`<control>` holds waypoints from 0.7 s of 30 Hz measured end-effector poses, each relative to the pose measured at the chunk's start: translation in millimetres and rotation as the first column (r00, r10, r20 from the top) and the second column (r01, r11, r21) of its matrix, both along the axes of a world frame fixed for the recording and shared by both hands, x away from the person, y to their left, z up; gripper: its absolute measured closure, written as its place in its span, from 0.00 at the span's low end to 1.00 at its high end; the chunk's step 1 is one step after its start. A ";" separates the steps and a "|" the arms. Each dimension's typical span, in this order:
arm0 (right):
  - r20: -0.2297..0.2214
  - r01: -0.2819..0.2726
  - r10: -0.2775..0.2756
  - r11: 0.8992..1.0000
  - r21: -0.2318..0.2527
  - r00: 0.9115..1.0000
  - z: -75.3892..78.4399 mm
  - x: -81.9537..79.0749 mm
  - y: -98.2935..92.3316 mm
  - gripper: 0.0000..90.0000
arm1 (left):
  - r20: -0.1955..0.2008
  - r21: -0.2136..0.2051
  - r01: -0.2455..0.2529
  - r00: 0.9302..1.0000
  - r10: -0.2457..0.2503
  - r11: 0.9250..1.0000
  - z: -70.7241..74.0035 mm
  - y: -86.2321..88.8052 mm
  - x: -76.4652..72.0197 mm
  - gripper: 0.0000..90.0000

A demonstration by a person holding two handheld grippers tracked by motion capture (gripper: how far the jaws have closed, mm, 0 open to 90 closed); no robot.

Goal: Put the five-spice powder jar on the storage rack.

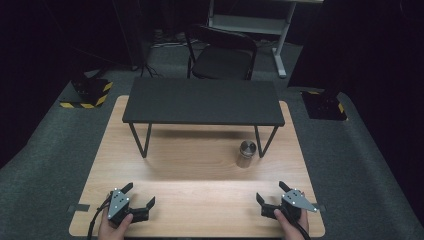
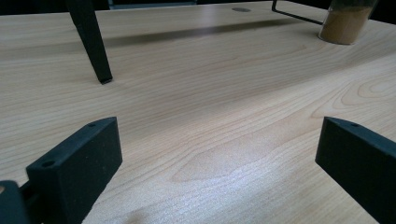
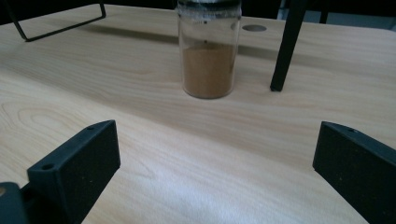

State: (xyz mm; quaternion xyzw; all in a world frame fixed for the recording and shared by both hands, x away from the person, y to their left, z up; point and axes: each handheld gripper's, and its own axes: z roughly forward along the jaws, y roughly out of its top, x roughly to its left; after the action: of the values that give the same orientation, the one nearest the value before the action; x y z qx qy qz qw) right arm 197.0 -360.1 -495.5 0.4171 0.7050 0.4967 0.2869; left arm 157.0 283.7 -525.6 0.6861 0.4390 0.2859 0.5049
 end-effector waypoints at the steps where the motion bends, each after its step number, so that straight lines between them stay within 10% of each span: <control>1: 0.003 -0.002 0.002 1.000 -0.005 1.000 2.3 1.5 1.0 0.01 | 0.000 0.000 0.001 1.000 -0.001 1.000 0.0 0.1 -0.2 0.01; 21: 0.014 -0.003 0.003 1.000 -0.003 1.000 26.9 54.7 30.8 0.01 | 0.006 -0.005 0.002 1.000 -0.002 1.000 -1.1 1.0 -2.1 0.01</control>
State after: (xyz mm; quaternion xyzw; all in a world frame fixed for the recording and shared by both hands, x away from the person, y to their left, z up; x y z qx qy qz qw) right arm 251.7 -329.3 -468.7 0.4122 0.7044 0.4990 0.2914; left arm 154.9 284.8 -526.6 0.6845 0.4374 0.2863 0.5081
